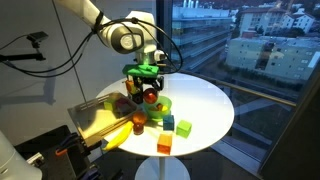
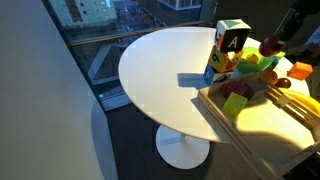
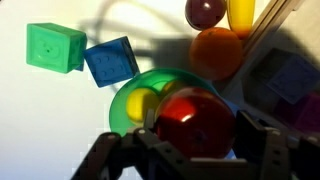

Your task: Put the apple into the bowl

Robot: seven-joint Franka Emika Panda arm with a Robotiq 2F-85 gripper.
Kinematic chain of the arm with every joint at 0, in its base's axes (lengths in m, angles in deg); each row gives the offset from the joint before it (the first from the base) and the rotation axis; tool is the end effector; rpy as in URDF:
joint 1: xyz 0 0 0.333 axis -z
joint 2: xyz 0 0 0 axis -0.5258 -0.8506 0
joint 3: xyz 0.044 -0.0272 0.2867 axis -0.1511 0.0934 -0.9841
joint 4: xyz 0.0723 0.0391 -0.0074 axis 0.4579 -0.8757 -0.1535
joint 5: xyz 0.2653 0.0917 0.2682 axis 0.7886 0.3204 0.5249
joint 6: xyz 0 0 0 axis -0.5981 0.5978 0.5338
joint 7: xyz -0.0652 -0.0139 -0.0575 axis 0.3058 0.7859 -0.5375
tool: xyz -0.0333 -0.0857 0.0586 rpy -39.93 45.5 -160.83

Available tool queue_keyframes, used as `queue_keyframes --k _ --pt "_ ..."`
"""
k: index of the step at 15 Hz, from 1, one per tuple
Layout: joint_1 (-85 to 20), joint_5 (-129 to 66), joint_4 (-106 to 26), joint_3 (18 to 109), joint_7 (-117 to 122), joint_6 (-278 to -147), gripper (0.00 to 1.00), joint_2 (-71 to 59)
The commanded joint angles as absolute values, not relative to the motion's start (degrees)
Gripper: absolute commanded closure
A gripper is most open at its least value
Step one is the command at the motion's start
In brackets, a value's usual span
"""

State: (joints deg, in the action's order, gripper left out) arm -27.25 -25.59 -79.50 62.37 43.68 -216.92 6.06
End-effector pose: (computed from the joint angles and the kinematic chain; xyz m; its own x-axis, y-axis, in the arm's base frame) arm 0.5140 -0.0640 0.2951 0.8861 0.4601 0.0561 0.4606 -0.8876 0.0029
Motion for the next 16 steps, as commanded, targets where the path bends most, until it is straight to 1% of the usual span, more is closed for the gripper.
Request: queue_keyframes --k 1,7,8,9,10,16 --pt "-27.2 -25.4 -76.5 61.9 43.4 -218.4 0.44 2.3" --pt "-26.6 -26.8 -74.2 61.4 42.7 -219.7 0.44 -2.8" --pt "-26.5 -27.1 -73.8 61.4 42.4 -219.4 0.05 -3.5" --pt "-26.5 -27.4 -73.4 61.5 42.1 -219.1 0.04 -4.1" --pt "-26.5 -27.8 -73.0 61.5 41.6 -218.9 0.00 -4.7" --pt "-25.5 -28.2 -72.0 61.5 41.1 -214.1 0.00 -4.5"
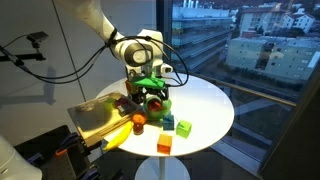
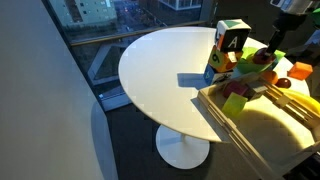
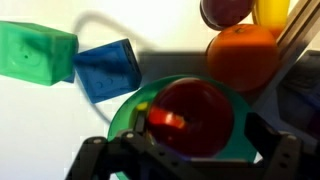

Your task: Put the apple into the bowl

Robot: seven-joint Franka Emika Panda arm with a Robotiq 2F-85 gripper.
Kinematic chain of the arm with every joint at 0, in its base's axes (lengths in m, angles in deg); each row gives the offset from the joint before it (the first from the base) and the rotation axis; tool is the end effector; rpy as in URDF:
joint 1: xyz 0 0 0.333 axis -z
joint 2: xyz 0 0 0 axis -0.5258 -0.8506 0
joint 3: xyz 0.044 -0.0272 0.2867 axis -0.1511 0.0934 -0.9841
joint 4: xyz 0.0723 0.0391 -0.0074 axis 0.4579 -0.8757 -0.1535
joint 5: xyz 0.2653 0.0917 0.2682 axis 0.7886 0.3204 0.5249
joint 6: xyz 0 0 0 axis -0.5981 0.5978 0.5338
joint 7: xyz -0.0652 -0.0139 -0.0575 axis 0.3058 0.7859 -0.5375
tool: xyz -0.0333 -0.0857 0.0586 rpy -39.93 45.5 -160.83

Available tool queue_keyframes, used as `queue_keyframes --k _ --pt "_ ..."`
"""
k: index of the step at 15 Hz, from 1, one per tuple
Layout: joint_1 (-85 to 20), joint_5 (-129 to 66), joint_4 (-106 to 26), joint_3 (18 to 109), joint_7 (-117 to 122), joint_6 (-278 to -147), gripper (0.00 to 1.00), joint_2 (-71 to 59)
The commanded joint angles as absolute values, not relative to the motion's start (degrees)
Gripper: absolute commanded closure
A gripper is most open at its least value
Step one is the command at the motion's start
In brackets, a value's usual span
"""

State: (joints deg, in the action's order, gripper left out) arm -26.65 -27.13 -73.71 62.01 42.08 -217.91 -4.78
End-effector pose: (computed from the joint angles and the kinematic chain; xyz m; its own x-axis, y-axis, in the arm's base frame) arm 0.5371 -0.0696 0.2369 0.8928 0.4501 -0.0168 0.4499 -0.8929 -0.0169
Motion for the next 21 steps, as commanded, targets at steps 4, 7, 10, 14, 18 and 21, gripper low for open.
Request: queue_keyframes --k 4,7,10,14,18,21 --pt "-24.6 -27.0 -72.5 61.3 42.0 -212.5 0.00 -3.0" --pt "-24.3 -26.8 -73.4 61.6 41.3 -212.8 0.00 -1.6" --pt "-24.2 -27.2 -73.9 62.1 39.4 -211.4 0.00 -0.2" --pt "-24.4 -27.8 -74.6 63.3 33.1 -206.6 0.00 2.0" --pt "-24.4 -27.9 -76.0 64.5 27.8 -201.3 0.00 4.9" --pt "-24.6 -27.9 -77.9 65.0 25.0 -198.9 0.00 7.3"
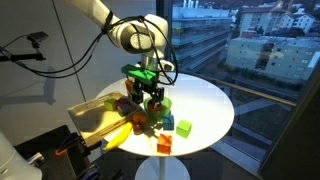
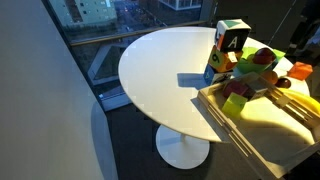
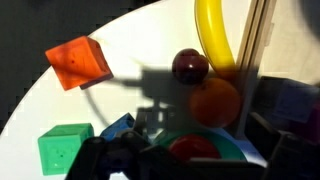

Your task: Put the apple into the bowl

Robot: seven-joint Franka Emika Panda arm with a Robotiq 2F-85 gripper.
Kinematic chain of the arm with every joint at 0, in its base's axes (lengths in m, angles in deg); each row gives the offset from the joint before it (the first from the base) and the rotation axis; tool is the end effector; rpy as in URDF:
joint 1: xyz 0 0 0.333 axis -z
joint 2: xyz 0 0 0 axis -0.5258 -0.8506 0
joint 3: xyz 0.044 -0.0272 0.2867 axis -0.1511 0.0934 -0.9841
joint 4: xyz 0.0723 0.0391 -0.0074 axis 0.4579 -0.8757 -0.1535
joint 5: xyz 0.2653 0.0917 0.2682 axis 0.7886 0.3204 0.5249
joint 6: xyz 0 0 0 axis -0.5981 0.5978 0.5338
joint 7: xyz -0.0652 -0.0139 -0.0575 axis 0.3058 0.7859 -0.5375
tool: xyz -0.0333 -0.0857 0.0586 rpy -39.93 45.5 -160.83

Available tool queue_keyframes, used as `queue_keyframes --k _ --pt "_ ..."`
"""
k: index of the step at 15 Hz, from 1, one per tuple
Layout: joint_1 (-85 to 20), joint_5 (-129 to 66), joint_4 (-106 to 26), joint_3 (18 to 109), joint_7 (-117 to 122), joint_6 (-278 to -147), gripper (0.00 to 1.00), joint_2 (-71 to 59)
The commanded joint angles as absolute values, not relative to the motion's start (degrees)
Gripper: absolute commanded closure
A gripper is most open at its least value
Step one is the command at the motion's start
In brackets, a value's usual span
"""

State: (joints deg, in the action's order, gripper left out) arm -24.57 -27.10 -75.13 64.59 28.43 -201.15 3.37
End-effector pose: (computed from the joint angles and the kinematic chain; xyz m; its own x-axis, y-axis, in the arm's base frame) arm 0.4982 -0.1053 0.2801 0.9716 0.1526 -0.1810 0.1405 -0.9870 -0.0781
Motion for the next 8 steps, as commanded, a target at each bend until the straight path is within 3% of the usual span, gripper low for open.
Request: queue_keyframes --k 1,8 --pt "-24.7 -28.1 -78.6 65.1 24.1 -198.5 0.00 8.1" --pt "-25.3 -30.2 -86.7 65.0 21.5 -196.4 0.00 16.9"
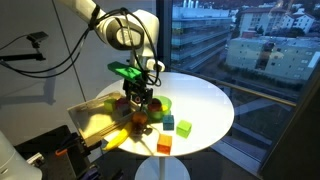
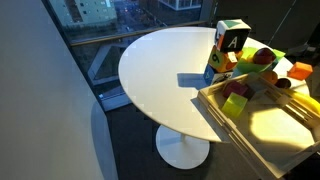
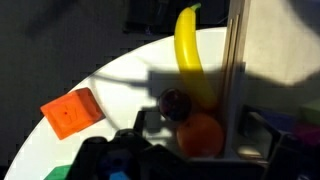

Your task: Put the apple into the bowl

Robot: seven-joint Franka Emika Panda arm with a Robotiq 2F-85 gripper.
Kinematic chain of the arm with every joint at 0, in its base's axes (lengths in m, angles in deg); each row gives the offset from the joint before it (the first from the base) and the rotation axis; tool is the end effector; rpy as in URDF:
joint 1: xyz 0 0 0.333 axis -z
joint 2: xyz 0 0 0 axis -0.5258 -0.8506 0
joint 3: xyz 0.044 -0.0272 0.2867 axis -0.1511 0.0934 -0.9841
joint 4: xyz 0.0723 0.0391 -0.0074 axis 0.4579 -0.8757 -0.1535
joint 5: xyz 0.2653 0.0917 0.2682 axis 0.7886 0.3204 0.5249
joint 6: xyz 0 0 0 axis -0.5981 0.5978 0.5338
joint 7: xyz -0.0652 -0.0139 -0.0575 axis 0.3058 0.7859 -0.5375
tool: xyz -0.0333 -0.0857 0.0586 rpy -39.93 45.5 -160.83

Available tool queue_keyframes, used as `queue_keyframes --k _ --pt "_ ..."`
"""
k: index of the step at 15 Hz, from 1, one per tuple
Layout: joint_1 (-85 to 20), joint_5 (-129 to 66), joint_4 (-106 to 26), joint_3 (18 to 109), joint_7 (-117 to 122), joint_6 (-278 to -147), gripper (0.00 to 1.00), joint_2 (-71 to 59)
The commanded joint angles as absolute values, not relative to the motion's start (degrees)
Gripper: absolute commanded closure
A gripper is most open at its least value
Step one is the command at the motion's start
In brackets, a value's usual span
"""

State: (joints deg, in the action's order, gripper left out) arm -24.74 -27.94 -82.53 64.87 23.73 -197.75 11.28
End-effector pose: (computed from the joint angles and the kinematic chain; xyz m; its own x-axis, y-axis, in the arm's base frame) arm 0.4548 -0.0972 0.2931 0.9688 0.0819 -0.2340 0.0651 -0.9948 -0.0787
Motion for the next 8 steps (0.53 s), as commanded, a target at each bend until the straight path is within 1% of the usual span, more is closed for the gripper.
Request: queue_keyframes --k 1,8 --pt "-25.5 -30.7 -87.6 64.9 21.3 -196.0 0.00 18.2" --pt "-26.7 -32.1 -94.5 63.8 17.5 -193.9 0.00 29.4"
